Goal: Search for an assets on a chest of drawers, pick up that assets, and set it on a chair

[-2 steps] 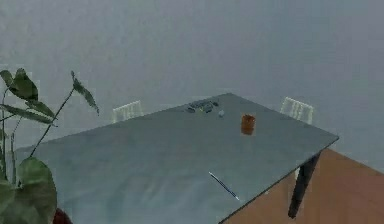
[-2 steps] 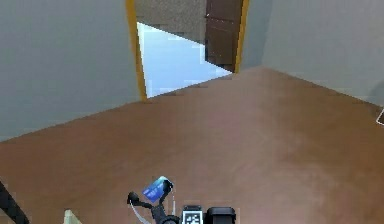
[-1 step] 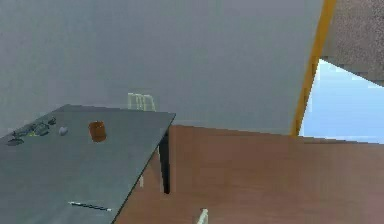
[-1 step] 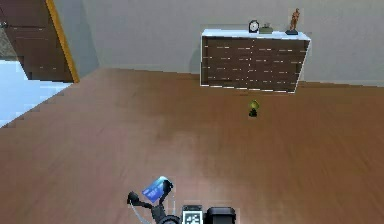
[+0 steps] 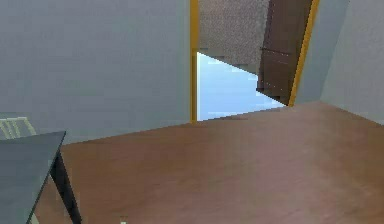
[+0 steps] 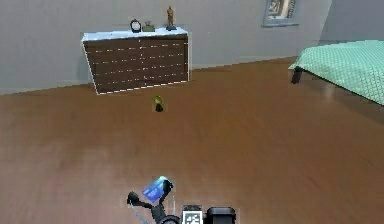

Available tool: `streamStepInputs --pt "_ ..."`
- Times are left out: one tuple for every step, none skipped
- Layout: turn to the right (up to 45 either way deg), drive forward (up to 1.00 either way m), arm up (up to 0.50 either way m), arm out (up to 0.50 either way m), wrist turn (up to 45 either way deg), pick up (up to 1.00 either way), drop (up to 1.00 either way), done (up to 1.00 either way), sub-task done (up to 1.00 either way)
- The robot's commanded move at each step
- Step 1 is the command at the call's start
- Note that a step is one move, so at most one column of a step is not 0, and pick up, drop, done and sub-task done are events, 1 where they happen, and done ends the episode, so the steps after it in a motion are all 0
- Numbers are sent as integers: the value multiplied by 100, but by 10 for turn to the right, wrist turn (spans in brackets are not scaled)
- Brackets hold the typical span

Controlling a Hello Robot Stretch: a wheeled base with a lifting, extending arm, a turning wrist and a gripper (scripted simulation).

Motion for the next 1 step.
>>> streamStepInputs --pt "0 15 0 0 0 0 0 0 0"
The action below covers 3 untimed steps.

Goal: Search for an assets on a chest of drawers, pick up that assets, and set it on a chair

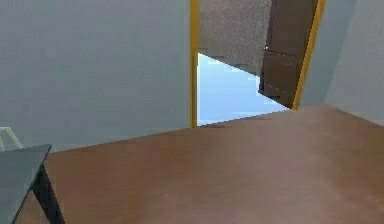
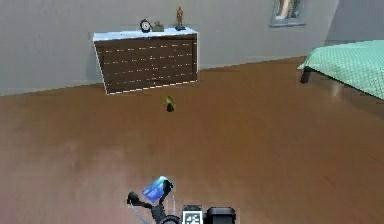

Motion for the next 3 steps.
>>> streamStepInputs --pt "-450 0 0 0 0 0 0 0 0" --pt "-450 0 0 0 0 0 0 0 0" --pt "-450 0 0 0 0 0 0 0 0"
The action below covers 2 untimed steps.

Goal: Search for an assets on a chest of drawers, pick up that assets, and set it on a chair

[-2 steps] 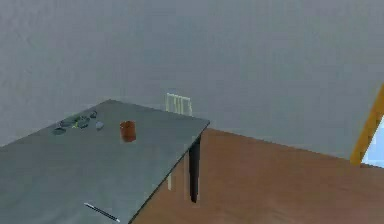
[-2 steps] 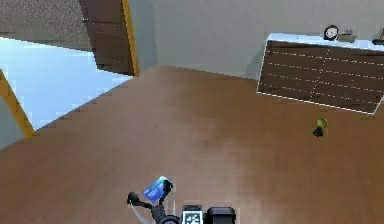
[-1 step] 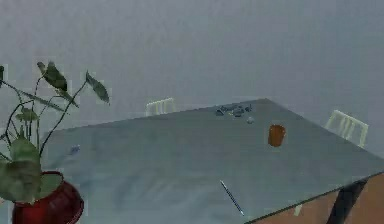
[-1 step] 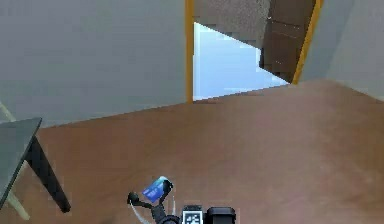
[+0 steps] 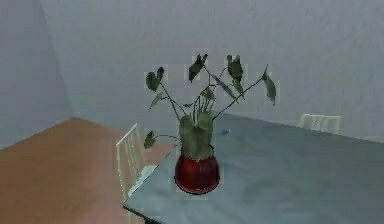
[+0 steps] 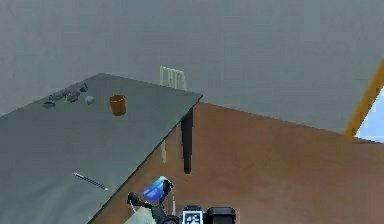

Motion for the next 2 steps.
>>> streamStepInputs --pt "-240 0 0 0 0 0 0 0 0" --pt "0 0 0 8 0 0 0 0 0"
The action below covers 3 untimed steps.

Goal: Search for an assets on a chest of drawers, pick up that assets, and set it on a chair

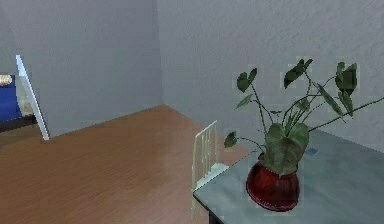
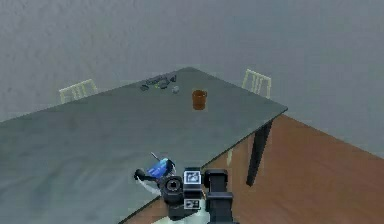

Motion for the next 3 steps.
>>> streamStepInputs --pt "0 0 0 0 210 0 0 0 0" --pt "0 0 -24 0 0 0 0 0 0" --pt "0 0 -32 0 0 0 0 0 0"
